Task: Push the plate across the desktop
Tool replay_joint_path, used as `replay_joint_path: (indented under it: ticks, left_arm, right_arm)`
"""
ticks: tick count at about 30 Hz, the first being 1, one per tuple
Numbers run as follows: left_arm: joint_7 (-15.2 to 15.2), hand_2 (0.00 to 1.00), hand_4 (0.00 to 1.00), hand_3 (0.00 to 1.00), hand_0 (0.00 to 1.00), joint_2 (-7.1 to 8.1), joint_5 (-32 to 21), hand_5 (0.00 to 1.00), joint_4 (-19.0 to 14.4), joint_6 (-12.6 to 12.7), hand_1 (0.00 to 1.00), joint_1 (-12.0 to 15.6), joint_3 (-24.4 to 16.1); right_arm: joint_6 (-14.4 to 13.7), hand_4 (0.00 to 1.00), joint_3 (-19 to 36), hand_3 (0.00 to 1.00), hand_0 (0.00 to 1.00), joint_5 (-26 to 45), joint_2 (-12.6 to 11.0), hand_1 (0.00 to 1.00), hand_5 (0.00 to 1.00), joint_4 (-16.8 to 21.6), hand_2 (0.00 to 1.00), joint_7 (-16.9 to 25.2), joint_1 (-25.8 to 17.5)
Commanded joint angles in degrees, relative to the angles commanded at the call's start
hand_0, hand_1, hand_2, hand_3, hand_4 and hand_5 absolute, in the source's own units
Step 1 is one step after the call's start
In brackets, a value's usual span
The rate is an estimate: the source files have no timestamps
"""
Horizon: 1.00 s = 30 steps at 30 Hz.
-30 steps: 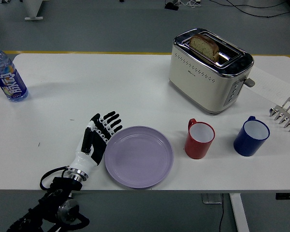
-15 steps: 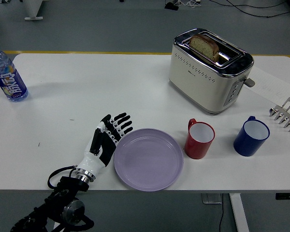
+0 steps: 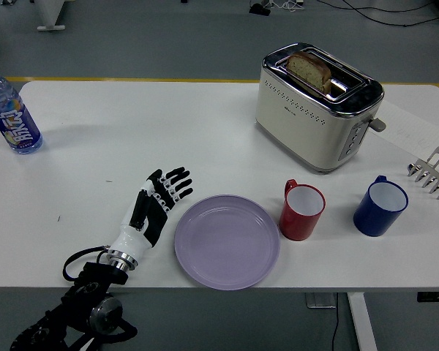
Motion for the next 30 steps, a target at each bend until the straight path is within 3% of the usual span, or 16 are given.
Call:
replay_joint_path:
  ticks: [3,5,6,9,13,18,20,25,30]
  left_arm:
    - [0.9,0.768,0.510,0.717,0.733,0.78,1.7,0.998,-0.6,-0.3,0.774,0.1,-3.0]
    - [3.2,0.768,0.510,0.717,0.733,1.94,2.3,0.998,-1.8,-1.7,0.774,0.5,-6.2]
    - [4.0,0.749,0.507,0.709,0.663,2.42,2.1,0.998,-2.2,-2.3,0.738,0.7,-7.3]
    - [8.1,0.749,0.507,0.709,0.663,4.41,0.9,0.998,-3.5,-5.6,0.738,1.5,-11.7]
    - [11.2,0.745,0.511,0.706,0.661,6.44,-0.2,0.998,-4.1,-7.6,0.736,2.0,-16.0]
    - [14.5,0.743,0.518,0.712,0.660,10.53,-3.9,0.998,-4.8,-10.0,0.736,2.8,-20.8]
    - [16.6,0.743,0.518,0.712,0.660,12.88,-5.4,0.998,-4.6,-11.6,0.736,3.0,-22.4]
    - [17.6,0.743,0.524,0.713,0.661,16.59,-7.2,0.998,-2.7,-12.9,0.739,3.3,-25.2]
    - [17.9,0.744,0.535,0.713,0.664,17.71,-7.6,0.998,-1.1,-13.4,0.742,3.5,-28.3]
  right_arm:
    - [0.1,0.311,-0.3,0.595,0.563,0.4,-0.1,0.549,0.454,0.0,0.666,0.2,0.0]
    - [0.1,0.311,-0.6,0.595,0.563,0.8,-0.1,0.549,0.454,0.1,0.666,0.3,-0.1]
    - [0.1,0.312,-0.8,0.595,0.563,1.1,-0.2,0.549,0.454,0.1,0.664,0.5,-0.1]
    - [0.0,0.312,-2.1,0.595,0.563,3.1,-0.3,0.549,0.454,0.5,0.664,1.1,-0.3]
    - [0.0,0.311,-2.7,0.595,0.563,4.0,-0.4,0.549,0.453,0.5,0.664,1.4,-0.4]
    - [0.2,0.312,-3.1,0.594,0.563,4.8,-0.3,0.549,0.452,0.4,0.664,1.7,-0.5]
    - [0.3,0.312,-3.3,0.594,0.563,5.1,-0.3,0.549,0.452,0.4,0.664,1.8,-0.6]
    - [0.4,0.312,-3.4,0.594,0.563,5.4,-0.3,0.549,0.452,0.3,0.664,1.8,-0.7]
    - [0.3,0.312,-3.1,0.594,0.562,5.3,-0.3,0.549,0.452,0.3,0.664,1.7,-0.9]
